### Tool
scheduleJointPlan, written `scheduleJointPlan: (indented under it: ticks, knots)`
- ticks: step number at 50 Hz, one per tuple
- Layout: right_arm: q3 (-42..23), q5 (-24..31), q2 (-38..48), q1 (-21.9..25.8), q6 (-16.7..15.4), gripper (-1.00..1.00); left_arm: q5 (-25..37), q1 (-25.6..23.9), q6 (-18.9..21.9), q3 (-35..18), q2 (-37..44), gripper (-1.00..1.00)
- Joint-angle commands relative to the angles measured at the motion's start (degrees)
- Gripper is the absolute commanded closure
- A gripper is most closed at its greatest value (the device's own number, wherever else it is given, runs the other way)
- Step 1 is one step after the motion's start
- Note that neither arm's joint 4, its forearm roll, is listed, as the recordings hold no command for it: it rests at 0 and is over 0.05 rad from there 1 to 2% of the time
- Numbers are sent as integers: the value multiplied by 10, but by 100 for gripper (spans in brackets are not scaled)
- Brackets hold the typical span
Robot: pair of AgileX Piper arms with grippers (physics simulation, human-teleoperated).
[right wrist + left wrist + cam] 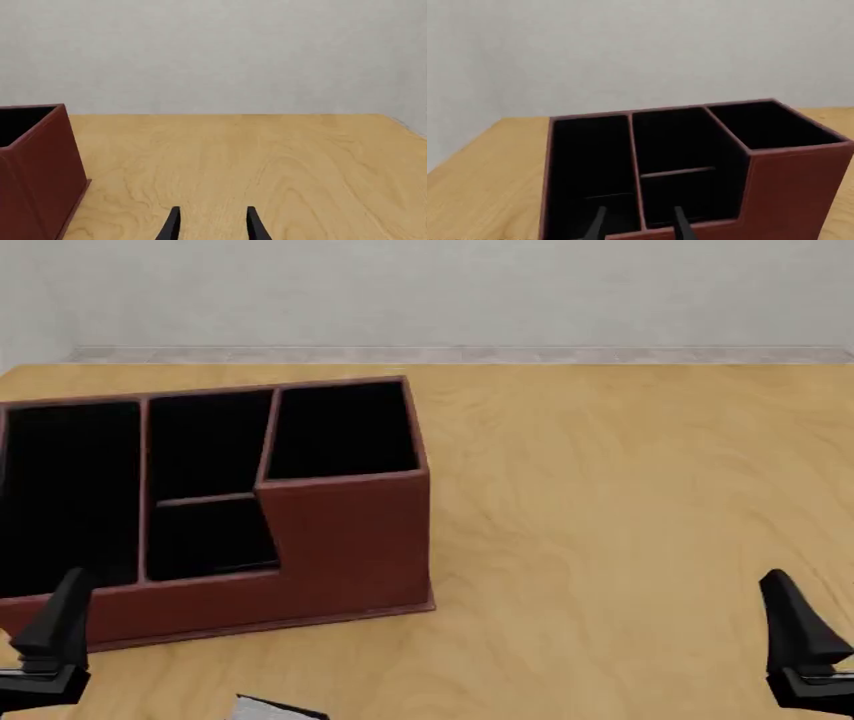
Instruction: Pick up the book and place it in the left compartment of the caddy.
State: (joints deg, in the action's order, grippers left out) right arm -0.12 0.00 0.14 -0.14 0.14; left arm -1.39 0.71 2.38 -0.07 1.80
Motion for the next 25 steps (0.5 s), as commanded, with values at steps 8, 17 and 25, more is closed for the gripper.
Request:
scheduleJointPlan:
  ticks: [8,17,25]
  knots:
    - [-6,5,2,-2,1,-100,18,1,-24,-8,-17,-100]
    - [-3,1,1,-3,3,-100,17,-6,-26,-35,-9,-100]
    - [-3,0,0,-4,7,-100,-31,-34,-30,-51,44,-100]
